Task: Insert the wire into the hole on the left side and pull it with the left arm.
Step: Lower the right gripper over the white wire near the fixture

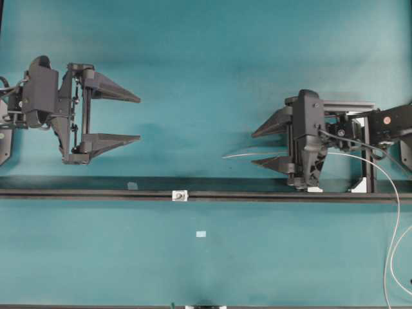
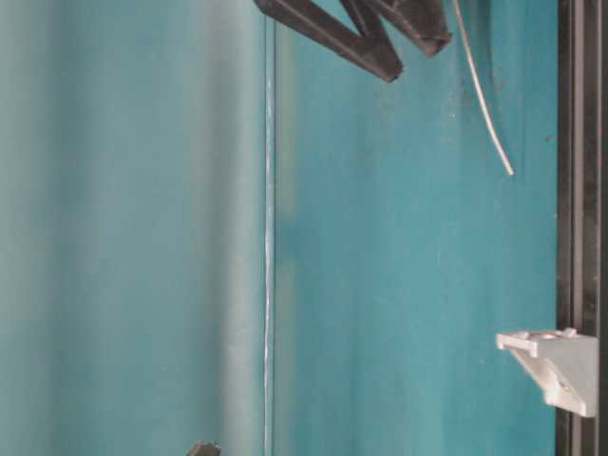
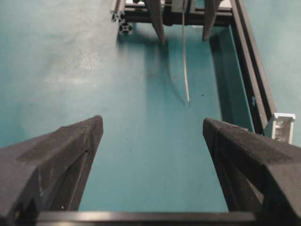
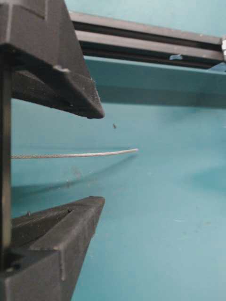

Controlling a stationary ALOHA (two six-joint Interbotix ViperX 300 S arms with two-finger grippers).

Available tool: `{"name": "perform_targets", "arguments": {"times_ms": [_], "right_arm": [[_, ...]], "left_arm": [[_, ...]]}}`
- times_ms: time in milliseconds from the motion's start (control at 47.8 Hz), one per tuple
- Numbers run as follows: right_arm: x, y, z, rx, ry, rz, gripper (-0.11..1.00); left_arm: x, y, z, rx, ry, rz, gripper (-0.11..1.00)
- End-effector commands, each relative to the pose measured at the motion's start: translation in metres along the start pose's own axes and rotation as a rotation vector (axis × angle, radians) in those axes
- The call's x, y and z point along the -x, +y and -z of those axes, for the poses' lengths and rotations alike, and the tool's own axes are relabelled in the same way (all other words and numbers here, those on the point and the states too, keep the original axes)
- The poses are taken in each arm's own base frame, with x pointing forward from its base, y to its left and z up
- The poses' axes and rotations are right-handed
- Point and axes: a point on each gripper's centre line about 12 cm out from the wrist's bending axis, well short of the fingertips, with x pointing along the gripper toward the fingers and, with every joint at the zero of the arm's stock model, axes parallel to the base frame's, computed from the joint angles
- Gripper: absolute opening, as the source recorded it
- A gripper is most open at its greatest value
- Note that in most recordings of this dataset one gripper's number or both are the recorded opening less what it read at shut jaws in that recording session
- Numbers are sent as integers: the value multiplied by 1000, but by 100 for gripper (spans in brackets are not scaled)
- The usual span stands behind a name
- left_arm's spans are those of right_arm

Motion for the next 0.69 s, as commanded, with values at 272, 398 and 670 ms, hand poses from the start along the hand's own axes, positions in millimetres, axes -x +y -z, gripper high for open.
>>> {"name": "perform_targets", "arguments": {"times_ms": [272, 398, 670], "right_arm": [[-11, 3, -5, 1, 17, 2, 79], [-14, 4, -7, 1, 23, 3, 79], [-20, 3, -4, 0, 52, 13, 78]], "left_arm": [[-1, 1, -4, 2, -17, -4, 78], [-1, 1, -4, 2, -15, -4, 78], [-1, 1, -4, 4, -17, -4, 79]]}}
